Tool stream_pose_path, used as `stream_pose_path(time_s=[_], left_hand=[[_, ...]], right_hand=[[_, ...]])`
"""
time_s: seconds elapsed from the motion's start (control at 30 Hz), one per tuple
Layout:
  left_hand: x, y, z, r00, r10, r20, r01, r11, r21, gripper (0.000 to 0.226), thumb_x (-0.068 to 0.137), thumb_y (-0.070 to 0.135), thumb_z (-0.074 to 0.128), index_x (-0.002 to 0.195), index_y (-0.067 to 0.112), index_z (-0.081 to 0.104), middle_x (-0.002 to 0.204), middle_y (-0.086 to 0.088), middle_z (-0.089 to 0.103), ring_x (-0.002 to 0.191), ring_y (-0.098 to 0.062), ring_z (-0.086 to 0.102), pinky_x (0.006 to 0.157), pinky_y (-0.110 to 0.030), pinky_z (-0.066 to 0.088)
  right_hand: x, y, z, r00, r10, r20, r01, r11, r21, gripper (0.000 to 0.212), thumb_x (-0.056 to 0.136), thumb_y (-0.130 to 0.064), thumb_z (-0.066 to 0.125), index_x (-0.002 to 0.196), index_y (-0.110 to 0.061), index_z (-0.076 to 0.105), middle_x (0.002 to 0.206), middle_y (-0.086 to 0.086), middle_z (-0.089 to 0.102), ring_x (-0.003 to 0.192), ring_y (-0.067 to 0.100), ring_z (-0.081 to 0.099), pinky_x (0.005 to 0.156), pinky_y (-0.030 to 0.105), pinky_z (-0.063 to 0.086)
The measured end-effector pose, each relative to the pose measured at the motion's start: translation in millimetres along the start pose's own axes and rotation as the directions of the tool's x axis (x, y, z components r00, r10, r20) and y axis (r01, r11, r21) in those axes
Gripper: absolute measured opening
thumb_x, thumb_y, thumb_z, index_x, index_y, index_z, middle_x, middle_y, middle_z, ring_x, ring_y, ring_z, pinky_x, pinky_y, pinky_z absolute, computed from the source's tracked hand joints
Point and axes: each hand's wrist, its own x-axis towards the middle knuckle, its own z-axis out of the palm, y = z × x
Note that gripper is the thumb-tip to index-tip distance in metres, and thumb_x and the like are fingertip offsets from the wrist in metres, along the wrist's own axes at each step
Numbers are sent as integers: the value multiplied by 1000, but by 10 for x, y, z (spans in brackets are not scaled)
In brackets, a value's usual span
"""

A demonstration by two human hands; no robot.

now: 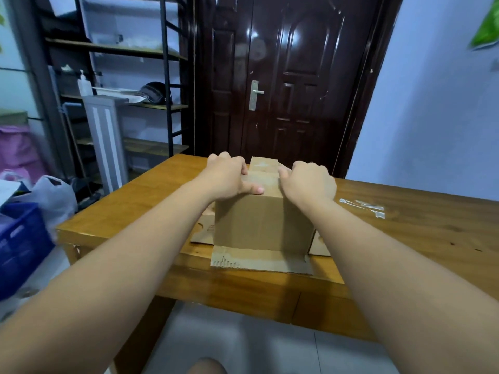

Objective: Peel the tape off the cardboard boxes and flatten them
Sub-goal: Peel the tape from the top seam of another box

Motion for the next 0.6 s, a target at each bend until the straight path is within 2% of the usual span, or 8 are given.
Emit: stream_pose_path(time_s=[0.1,0.17,0.23,0.3,0.37,0.47,0.53,0.6], left_hand=[[-28,91,-118,996,71,-59,-73,997,-17,59,73,56,72,110,16,48,107,-5,52,101,-24,49,78,-31,38],[-70,124,-167,984,155,-83,-152,988,32,49,74,54,72,99,21,44,94,-1,55,86,-22,53,66,-32,40],[-128,137,-205,969,242,-51,-237,967,94,35,81,49,68,95,25,45,89,3,57,83,-21,54,63,-31,41],[-180,119,-266,951,305,47,-308,948,75,17,89,39,63,94,28,51,91,5,60,88,-19,58,66,-31,42],[-225,84,-366,930,303,207,-296,953,-64,12,94,37,56,92,27,62,92,7,65,91,-17,61,75,-30,45],[-288,115,-563,871,228,436,-112,955,-276,44,92,55,44,81,22,71,78,2,65,80,-19,58,91,-31,43],[-302,152,-642,831,174,528,-51,969,-240,63,81,68,37,103,20,70,108,-3,67,106,-26,57,107,-40,38],[-301,192,-652,793,140,593,-23,979,-201,74,78,72,32,131,26,56,143,1,47,133,-22,40,113,-46,31]], right_hand=[[-14,143,-133,993,118,3,-109,904,414,62,97,-61,26,97,-13,65,106,9,63,105,30,55,86,39,41],[17,217,-255,954,253,163,-283,565,775,60,99,-58,27,100,-11,63,100,6,65,96,24,57,86,38,42],[26,343,-343,901,265,344,-417,310,854,46,99,-53,36,110,-15,59,99,4,68,90,20,60,88,38,47],[15,493,-364,875,172,452,-481,218,849,30,98,-40,49,103,-13,61,98,5,68,91,20,63,83,35,53],[-3,582,-394,876,55,478,-467,341,816,19,95,-26,57,93,-9,65,97,3,65,96,18,60,76,30,52],[19,569,-501,844,-113,525,-298,715,633,18,90,-19,61,100,-9,73,97,1,64,97,18,56,86,35,51],[5,428,-634,771,-209,601,-93,897,432,22,93,-19,56,106,-21,73,103,-6,66,102,19,59,91,38,50],[-20,228,-749,696,-289,658,194,957,216,32,100,-19,47,127,-23,64,126,-8,61,119,18,55,99,31,42]])
